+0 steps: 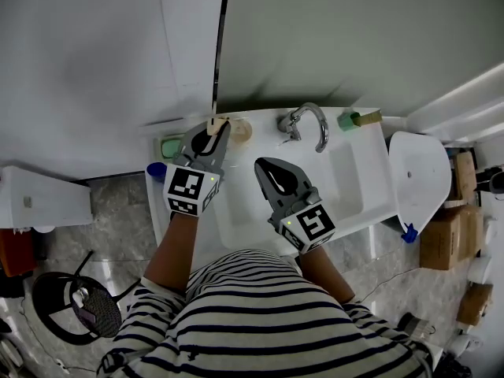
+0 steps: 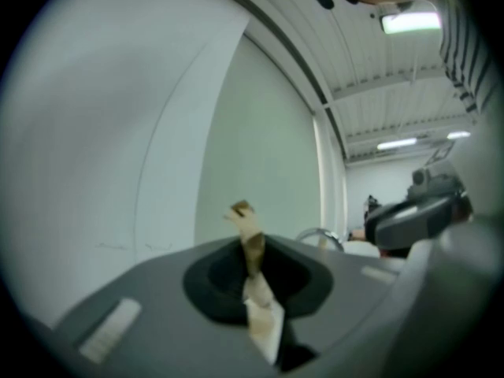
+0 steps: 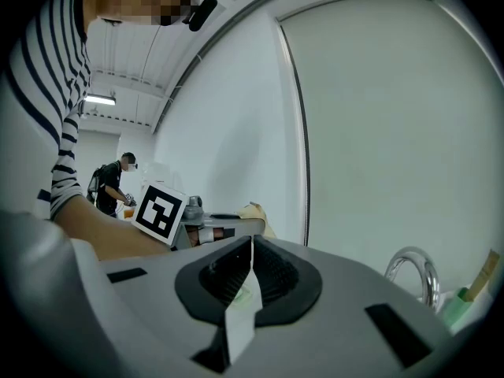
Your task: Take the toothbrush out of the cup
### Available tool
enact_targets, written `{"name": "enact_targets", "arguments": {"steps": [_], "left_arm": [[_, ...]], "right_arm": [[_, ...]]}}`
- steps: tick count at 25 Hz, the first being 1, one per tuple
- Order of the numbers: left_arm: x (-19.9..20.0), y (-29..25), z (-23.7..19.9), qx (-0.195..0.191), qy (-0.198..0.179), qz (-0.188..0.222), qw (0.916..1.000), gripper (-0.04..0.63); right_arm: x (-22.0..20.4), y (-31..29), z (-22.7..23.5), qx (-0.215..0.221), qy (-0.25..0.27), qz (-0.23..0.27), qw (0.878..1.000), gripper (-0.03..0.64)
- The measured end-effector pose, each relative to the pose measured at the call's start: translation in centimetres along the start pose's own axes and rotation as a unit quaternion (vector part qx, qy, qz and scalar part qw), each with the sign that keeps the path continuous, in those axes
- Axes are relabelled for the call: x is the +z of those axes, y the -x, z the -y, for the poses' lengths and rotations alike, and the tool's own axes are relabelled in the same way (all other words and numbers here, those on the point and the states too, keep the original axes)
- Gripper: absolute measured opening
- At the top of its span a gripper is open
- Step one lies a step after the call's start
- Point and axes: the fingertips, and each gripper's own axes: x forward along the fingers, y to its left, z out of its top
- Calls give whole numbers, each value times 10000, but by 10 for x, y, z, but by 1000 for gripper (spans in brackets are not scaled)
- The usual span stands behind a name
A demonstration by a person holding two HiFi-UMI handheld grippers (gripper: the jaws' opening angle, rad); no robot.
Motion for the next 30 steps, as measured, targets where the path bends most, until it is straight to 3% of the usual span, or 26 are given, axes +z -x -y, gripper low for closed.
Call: {"name": "enact_targets", "arguments": {"steps": [14,30], "left_arm": [[41,46,34,-184,-123,327,9992,32],[26,44,100,-702,20,-1,9975,32]], "right_arm": [[14,30,-24,-137,133,245,9995,8],[11,70,-8,-301,160,269,9991,8]]}}
